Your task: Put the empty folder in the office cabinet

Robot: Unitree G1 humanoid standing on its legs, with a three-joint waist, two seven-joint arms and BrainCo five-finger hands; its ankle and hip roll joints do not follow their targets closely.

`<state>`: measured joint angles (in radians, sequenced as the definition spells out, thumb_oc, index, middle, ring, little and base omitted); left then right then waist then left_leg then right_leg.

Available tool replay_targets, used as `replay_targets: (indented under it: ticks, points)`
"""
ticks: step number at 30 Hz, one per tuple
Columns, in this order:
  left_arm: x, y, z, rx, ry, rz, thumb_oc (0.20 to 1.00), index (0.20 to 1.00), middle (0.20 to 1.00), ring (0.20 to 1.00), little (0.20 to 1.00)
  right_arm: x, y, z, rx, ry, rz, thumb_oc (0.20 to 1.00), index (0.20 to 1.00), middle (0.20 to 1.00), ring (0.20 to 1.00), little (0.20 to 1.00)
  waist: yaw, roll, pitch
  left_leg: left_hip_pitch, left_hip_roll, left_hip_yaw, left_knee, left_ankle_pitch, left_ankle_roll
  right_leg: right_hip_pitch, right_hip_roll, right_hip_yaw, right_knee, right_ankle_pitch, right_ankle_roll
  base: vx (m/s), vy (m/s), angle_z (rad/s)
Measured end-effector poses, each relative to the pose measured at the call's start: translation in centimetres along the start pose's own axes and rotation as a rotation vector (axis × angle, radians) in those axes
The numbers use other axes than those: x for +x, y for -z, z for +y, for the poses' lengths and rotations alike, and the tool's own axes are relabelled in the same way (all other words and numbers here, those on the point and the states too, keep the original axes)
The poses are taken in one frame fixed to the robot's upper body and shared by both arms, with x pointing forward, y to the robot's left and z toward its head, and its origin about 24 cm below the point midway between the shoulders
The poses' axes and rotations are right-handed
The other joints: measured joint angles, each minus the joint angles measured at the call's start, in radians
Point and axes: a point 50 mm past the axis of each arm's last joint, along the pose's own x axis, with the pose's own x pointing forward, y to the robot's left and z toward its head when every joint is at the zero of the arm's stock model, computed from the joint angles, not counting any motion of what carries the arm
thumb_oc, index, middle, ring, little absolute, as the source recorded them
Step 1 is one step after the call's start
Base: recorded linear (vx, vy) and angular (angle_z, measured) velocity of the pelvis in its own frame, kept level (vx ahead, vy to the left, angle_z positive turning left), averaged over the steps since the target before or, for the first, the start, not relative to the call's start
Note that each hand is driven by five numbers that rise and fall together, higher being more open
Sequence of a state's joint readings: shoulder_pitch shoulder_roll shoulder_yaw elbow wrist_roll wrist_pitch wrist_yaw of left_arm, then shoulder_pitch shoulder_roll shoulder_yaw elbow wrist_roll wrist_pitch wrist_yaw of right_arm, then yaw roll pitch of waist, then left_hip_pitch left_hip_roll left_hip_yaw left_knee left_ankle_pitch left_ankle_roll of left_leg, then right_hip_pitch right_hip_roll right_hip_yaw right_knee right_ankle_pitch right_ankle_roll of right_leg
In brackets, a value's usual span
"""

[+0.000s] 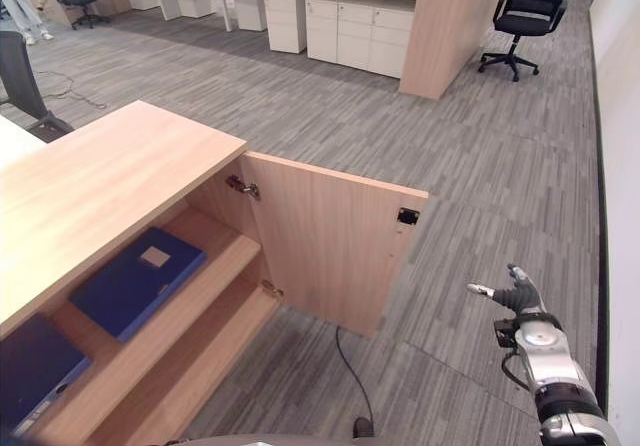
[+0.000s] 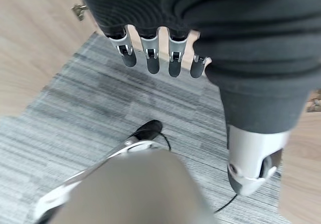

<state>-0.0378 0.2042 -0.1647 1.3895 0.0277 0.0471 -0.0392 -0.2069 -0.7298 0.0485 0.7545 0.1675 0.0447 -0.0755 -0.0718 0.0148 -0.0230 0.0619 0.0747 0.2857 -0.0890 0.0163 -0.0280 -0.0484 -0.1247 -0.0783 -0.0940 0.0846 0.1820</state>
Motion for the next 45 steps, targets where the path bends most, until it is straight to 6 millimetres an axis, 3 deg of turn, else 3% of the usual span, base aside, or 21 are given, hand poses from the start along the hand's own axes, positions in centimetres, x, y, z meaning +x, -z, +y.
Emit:
replay_targets:
  ticks: [5,12,23,36,43,45]
  points:
    - [0.0,0.0,-0.1,0.001,0.002,-0.002,1.0,1.0,1.0,1.0,1.0,0.9,-3.2,-0.3,-0.027,-0.008,-0.083,1.0,1.0,1.0,1.0,1.0,0.028,0.006,0.002,-0.004,0.0,-0.023,0.0,0.006,-0.008,0.01,0.0,-0.021,0.0,0.0,-0.007,0.0,-0.008,0.13]
    - [0.0,-0.5,-0.2,0.034,0.008,-0.021,1.0,1.0,1.0,1.0,1.0,1.5,-7.5,1.0,-0.063,-0.078,-0.21,1.0,1.0,1.0,1.0,1.0,0.031,0.004,0.004,-0.003,0.001,-0.032,0.0,0.006,-0.008,0.015,0.0,-0.032,0.0,-0.001,-0.008,0.0,-0.005,0.04]
    - [0.0,-0.6,-0.2,0.034,0.012,-0.024,1.0,1.0,1.0,1.0,1.0,1.6,-10.7,2.3,-0.045,-0.127,-0.303,1.0,1.0,1.0,1.0,1.0,0.057,-0.003,0.008,-0.003,0.001,-0.047,0.001,0.008,-0.009,0.023,0.0,-0.046,0.0,-0.002,-0.011,0.0,-0.002,0.03]
    - [0.0,-0.4,-0.1,0.034,0.004,-0.018,1.0,1.0,1.0,1.0,1.0,1.1,-11.1,5.2,0.052,-0.237,-0.314,1.0,1.0,1.0,1.0,1.0,0.04,-0.027,0.005,0.013,0.005,-0.037,0.0,0.007,-0.01,0.033,0.002,-0.045,0.0,-0.003,-0.012,0.0,0.003,-0.02]
    - [0.0,-0.3,0.3,0.036,-0.006,-0.013,1.0,1.0,1.0,1.0,1.0,0.6,-10.6,8.0,0.052,-0.33,-0.297,1.0,1.0,1.0,1.0,1.0,0.025,-0.05,-0.017,0.015,0.019,-0.031,0.0,0.012,-0.016,0.032,0.015,-0.045,0.0,-0.003,-0.012,0.0,0.005,-0.03]
    - [0.0,-0.1,0.1,0.037,-0.001,-0.008,1.0,1.0,1.0,1.0,1.0,-0.3,-10.2,9.1,0.153,-0.408,-0.3,1.0,1.0,1.0,1.0,1.0,0.022,-0.045,-0.028,0.017,0.025,-0.03,-0.001,0.012,-0.018,0.032,0.02,-0.045,-0.001,-0.003,-0.012,0.0,0.015,-0.09]
